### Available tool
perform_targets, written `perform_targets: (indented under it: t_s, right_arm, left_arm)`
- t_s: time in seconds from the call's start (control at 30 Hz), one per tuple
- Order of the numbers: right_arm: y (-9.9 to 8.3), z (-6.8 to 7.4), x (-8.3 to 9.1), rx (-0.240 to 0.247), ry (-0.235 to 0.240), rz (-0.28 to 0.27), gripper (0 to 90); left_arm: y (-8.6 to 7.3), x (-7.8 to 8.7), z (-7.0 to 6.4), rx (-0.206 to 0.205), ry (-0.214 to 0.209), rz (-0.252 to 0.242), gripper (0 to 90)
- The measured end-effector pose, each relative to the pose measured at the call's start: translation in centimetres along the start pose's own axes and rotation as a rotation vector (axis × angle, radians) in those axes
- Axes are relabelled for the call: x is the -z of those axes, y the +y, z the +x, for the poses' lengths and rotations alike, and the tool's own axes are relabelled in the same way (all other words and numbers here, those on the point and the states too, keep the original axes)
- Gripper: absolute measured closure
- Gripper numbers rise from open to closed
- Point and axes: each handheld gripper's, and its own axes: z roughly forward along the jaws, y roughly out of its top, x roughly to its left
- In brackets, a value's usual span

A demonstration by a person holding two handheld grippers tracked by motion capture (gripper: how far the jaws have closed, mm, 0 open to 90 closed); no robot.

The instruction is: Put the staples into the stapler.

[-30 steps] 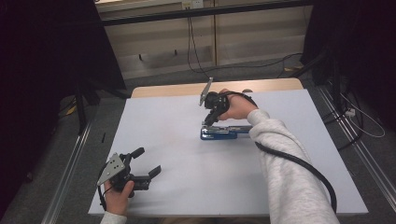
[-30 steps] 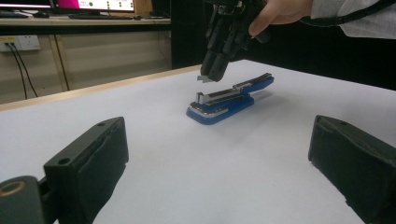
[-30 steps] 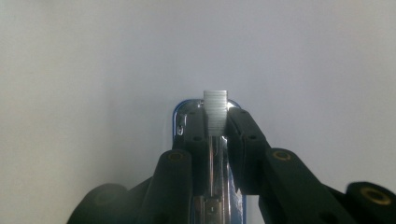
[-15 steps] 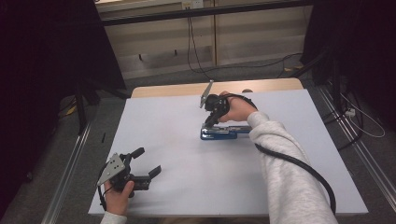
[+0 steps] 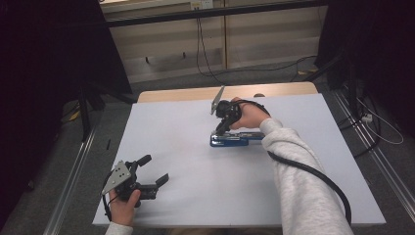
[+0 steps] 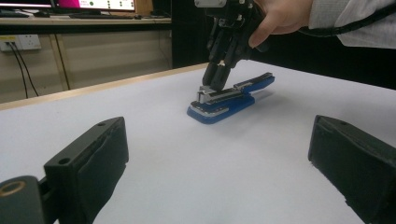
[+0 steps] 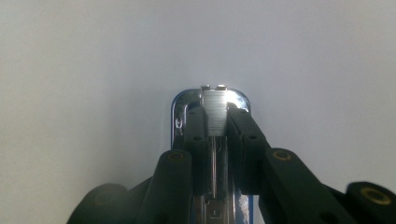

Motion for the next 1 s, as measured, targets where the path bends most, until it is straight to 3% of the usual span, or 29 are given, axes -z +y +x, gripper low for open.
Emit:
perform_targets:
  t_s: [1.0]
  right_arm:
    - [0.19,0.04,-0.51,0.009,0.002,0.005,78.2]
  left_arm:
    - [-0.02,-0.03,0.05,-0.001,0.0,0.008,5.0]
